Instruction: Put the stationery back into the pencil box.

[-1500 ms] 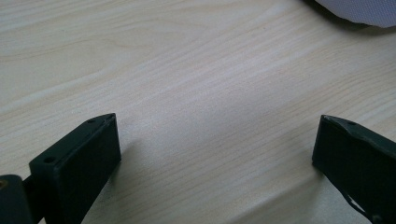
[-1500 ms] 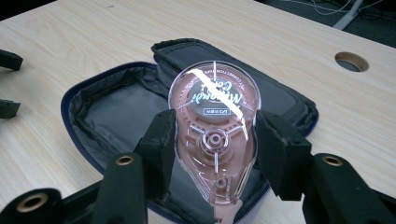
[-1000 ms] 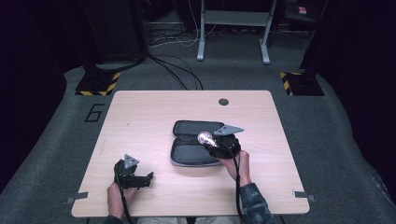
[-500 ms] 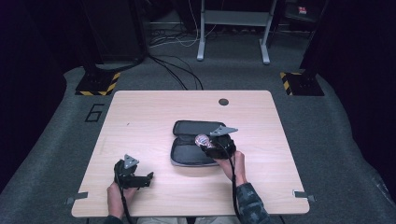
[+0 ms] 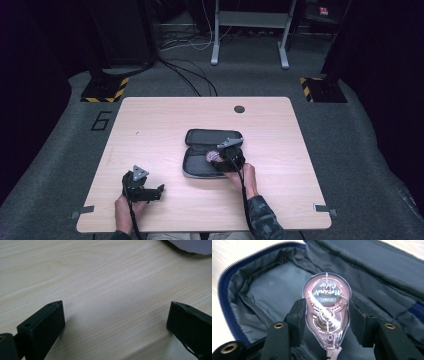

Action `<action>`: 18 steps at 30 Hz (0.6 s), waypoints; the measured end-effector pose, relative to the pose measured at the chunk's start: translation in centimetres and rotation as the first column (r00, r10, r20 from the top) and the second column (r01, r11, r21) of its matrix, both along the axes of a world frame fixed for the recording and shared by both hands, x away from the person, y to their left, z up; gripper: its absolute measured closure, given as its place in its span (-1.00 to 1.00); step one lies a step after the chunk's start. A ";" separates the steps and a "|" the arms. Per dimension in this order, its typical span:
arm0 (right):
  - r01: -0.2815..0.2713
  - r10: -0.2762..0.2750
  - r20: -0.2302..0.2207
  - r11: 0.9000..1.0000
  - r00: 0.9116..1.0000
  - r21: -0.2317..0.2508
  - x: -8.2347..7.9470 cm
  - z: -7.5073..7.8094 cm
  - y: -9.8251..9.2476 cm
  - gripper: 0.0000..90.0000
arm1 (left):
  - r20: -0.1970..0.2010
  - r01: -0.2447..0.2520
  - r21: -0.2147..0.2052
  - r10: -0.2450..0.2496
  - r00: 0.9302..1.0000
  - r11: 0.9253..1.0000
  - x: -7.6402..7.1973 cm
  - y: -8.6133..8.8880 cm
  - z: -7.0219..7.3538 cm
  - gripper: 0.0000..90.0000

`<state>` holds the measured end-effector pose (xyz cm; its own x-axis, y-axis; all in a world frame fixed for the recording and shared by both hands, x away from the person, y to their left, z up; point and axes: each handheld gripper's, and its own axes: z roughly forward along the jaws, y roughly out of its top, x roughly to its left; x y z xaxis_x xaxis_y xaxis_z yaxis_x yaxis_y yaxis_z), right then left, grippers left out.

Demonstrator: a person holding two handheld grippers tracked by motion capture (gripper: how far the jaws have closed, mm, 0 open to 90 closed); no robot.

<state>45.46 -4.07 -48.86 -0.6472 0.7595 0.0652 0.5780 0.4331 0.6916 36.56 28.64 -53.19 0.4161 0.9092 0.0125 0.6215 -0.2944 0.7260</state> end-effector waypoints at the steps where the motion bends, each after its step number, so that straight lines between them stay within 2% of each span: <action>1: -0.015 0.015 -0.001 1.000 1.000 -0.013 0.1 -0.1 0.0 0.11 | 0.000 0.000 0.000 0.000 1.000 1.000 0.0 0.0 0.0 -0.97; 4: -0.011 0.010 -0.010 0.999 1.000 -0.031 0.2 -0.4 0.3 0.11 | 0.000 0.001 0.001 -0.001 1.000 1.000 0.0 0.0 0.0 -0.96; 12: -0.004 0.002 -0.035 0.999 0.999 -0.043 0.4 -0.7 0.5 0.08 | 0.000 0.001 0.001 -0.001 1.000 1.000 0.0 0.0 0.0 -0.96; 13: -0.005 0.004 -0.037 0.999 0.999 -0.039 0.4 -0.7 0.4 0.03 | 0.000 0.002 0.002 -0.002 1.000 1.000 0.0 0.0 0.0 -0.96; 15: 0.002 -0.004 -0.046 0.999 0.999 -0.036 0.4 -0.6 0.3 -0.22 | -0.003 0.004 0.001 -0.004 1.000 1.000 0.0 0.0 0.0 -0.96; 18: -0.002 0.001 -0.051 1.000 0.999 -0.015 0.3 -0.2 0.0 -0.42 | 0.000 0.003 -0.001 -0.003 1.000 1.000 0.0 0.0 0.0 -0.96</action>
<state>45.78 -4.11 -49.06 -0.6442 0.7599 0.0871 0.6121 0.4439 0.6545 36.57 28.66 -53.19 0.4193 0.9078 0.0115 0.6208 -0.2959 0.7260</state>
